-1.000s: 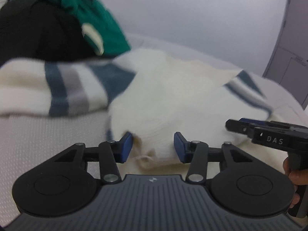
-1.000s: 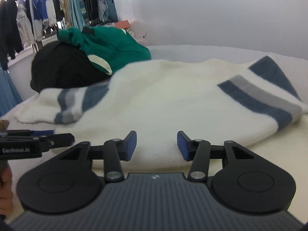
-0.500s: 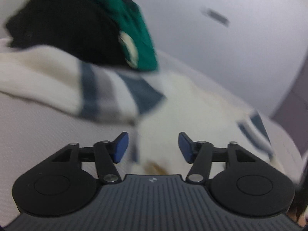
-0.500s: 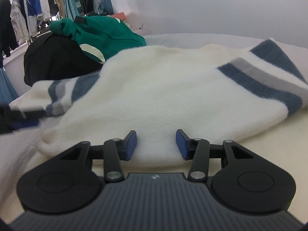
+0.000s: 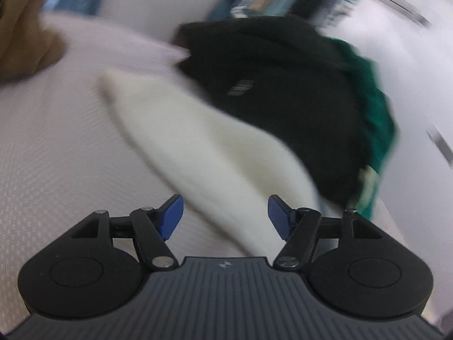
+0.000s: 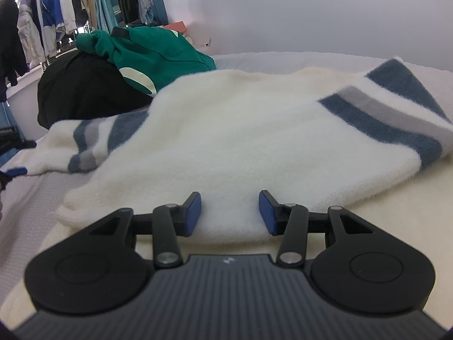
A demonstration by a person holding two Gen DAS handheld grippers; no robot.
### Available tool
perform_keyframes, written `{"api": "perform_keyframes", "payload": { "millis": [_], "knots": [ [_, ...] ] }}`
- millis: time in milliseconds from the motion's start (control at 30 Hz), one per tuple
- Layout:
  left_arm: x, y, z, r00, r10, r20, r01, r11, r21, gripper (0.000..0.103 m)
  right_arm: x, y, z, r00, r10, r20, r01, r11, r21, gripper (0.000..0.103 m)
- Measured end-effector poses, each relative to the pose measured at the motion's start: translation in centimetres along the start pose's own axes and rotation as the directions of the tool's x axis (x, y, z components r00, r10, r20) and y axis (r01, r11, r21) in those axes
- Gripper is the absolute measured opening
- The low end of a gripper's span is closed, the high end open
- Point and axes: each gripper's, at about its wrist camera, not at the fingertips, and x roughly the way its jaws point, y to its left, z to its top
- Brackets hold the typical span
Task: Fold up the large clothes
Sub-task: 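Move the left gripper to the other sleeve cuff and grasp it, then lift the sleeve with the left gripper and fold it across the body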
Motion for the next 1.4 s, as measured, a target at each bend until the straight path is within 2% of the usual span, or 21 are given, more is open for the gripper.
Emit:
{"api": "perform_keyframes", "payload": {
  "millis": [100,167,300,367,533,767,800,867,933,967,1033,1100,1267,1400],
  "knots": [
    [2.5,3.4,1.0,0.999,0.027,-0.032,-0.03,0.996,-0.09,0.071,0.0,0.0,-0.1,1.0,0.001,0.003,-0.001,1.0,0.002,0.048],
    [3.6,4.7,1.4,1.0,0.004,0.007,-0.003,0.99,-0.138,0.071,0.0,0.0,-0.2,1.0,0.002,0.007,-0.002,1.0,0.002,0.048],
    [5.2,4.4,2.3,0.997,-0.003,0.077,0.014,0.989,-0.146,0.081,0.0,-0.2,-0.3,1.0,0.008,0.018,-0.008,1.0,0.013,0.047],
    [6.3,4.8,2.8,0.995,-0.001,0.102,0.021,0.981,-0.194,0.081,0.1,-0.3,-0.4,1.0,0.008,0.019,-0.009,1.0,0.018,0.047],
    [7.8,5.6,4.8,0.989,0.001,0.15,0.036,0.969,-0.246,0.081,0.6,0.1,-0.4,1.0,-0.01,0.02,0.01,1.0,0.011,0.047],
    [9.9,4.7,6.2,0.984,0.033,0.178,0.013,0.968,-0.251,0.079,0.8,0.6,-0.5,0.999,-0.032,0.025,0.032,0.999,-0.002,0.047],
    [10.6,4.4,6.7,0.983,0.04,0.178,0.002,0.973,-0.229,0.077,0.7,0.6,-0.5,0.999,-0.033,0.025,0.033,0.999,-0.001,0.047],
    [11.1,4.3,7.1,0.983,0.071,0.17,-0.037,0.981,-0.193,0.065,0.7,0.6,-0.5,0.999,-0.034,0.025,0.034,0.999,-0.003,0.047],
    [11.6,4.7,7.6,0.981,0.095,0.167,-0.063,0.98,-0.187,0.043,0.7,0.6,-0.5,0.999,-0.033,0.026,0.033,0.999,-0.001,0.047],
    [11.7,5.0,7.7,0.981,0.101,0.164,-0.071,0.98,-0.184,0.038,0.7,0.6,-0.5,0.999,-0.032,0.027,0.032,0.999,0.0,0.047],
    [11.7,5.6,8.0,0.983,0.098,0.153,-0.067,0.978,-0.195,0.022,0.7,0.6,-0.5,0.999,-0.033,0.028,0.033,0.999,-0.002,0.047],
    [11.3,5.7,8.3,0.987,0.074,0.146,-0.042,0.976,-0.213,0.014,0.7,0.6,-0.5,0.999,-0.033,0.029,0.033,0.999,-0.003,0.047],
    [9.1,3.0,8.1,0.98,0.031,0.198,-0.017,0.997,-0.075,0.013,0.4,0.6,-0.5,0.999,-0.027,0.039,0.028,1.0,-0.006,0.048],
    [6.6,0.7,7.9,0.975,-0.031,0.222,0.026,0.999,0.024,0.012,0.0,0.5,-0.3,0.999,-0.021,0.039,0.021,1.0,0.002,0.048]
  ]
}}
